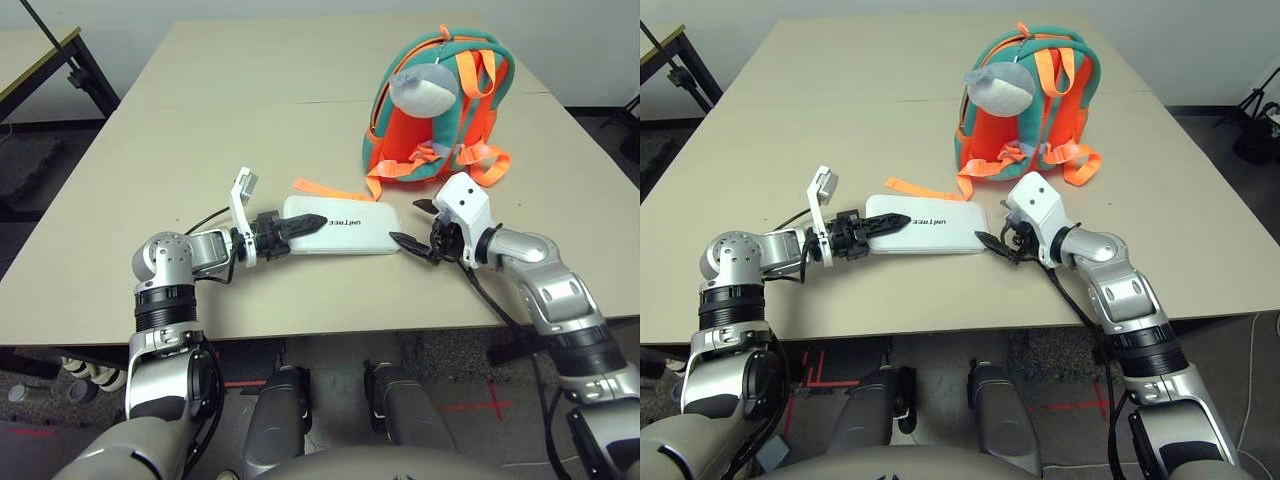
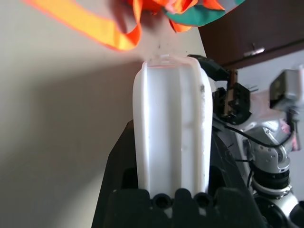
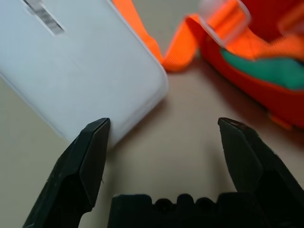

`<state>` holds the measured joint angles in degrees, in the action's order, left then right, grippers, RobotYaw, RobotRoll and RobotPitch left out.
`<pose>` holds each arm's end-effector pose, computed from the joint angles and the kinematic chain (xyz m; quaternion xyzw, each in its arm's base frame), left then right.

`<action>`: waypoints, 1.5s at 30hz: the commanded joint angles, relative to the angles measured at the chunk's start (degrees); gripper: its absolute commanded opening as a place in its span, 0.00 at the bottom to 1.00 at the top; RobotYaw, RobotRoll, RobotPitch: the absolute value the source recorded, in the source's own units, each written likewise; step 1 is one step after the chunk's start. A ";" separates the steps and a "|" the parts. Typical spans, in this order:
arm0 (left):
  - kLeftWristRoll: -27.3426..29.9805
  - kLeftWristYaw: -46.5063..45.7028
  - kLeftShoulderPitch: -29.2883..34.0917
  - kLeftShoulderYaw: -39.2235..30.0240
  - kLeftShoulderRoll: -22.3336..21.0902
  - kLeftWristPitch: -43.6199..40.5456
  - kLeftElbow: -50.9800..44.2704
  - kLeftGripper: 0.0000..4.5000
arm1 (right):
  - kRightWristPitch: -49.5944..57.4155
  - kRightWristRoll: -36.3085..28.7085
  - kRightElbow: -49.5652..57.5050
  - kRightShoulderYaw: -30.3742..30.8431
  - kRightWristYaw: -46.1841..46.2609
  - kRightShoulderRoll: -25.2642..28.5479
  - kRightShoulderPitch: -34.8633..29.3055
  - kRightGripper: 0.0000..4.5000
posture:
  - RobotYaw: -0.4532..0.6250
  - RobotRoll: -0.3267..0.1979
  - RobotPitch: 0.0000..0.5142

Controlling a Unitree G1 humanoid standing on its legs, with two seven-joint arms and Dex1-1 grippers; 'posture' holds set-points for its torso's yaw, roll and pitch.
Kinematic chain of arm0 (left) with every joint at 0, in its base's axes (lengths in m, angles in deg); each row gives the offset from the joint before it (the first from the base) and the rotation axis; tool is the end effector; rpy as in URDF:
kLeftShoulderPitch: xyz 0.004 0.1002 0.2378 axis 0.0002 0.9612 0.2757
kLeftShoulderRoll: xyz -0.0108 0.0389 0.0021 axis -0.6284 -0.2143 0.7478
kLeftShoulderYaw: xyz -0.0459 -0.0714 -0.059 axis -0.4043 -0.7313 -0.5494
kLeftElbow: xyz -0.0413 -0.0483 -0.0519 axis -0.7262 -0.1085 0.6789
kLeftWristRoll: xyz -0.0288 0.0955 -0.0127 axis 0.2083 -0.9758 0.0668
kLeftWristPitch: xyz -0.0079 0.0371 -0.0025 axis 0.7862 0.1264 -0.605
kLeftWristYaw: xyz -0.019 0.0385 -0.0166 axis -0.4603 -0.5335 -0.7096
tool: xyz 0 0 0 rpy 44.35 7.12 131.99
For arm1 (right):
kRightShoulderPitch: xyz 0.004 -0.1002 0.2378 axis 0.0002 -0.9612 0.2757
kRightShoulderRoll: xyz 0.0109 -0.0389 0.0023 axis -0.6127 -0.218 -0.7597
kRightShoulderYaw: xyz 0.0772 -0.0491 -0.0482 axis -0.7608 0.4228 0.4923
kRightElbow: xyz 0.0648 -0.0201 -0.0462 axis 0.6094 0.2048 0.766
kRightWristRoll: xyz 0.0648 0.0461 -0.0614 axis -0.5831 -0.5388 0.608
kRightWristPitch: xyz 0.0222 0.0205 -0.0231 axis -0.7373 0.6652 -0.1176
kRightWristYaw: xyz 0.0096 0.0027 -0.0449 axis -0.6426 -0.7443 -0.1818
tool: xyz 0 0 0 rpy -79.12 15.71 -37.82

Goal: Put the pencil case into the backpack and zip it.

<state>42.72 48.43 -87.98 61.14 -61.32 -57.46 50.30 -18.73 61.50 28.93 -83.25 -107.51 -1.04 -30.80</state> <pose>0.2864 0.2079 0.1376 -0.3508 0.3118 -0.3812 0.7965 0.2679 -0.2164 0.1238 -0.2078 0.1201 0.3400 0.9093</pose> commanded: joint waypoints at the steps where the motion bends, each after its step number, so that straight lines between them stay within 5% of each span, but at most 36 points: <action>1: -1.29 -0.67 -2.71 -1.90 -3.90 2.14 -0.37 0.28 | 2.71 0.26 -2.89 -2.23 2.30 0.33 0.97 1.00 | 0.31 0.62 0.25; 9: -2.95 -0.72 -5.79 -3.08 -10.17 5.67 1.54 0.28 | 8.72 -5.31 -5.17 -10.81 7.95 -2.93 4.83 1.00 | 0.32 0.62 0.25; 18: -8.13 -7.87 -8.09 -8.12 -10.06 19.81 8.41 0.28 | 10.73 -12.27 -7.36 -20.73 15.70 -7.42 10.86 1.00 | 0.33 0.62 0.26; 45: -8.19 -9.35 -6.72 -6.16 -7.36 20.53 6.24 0.28 | 12.45 -17.40 -6.38 -18.13 11.18 -6.58 12.68 1.00 | 0.33 0.62 0.26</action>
<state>34.72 39.03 -95.01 54.96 -68.69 -37.21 57.82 -5.74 44.67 22.07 -101.18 -96.41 -7.58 -18.83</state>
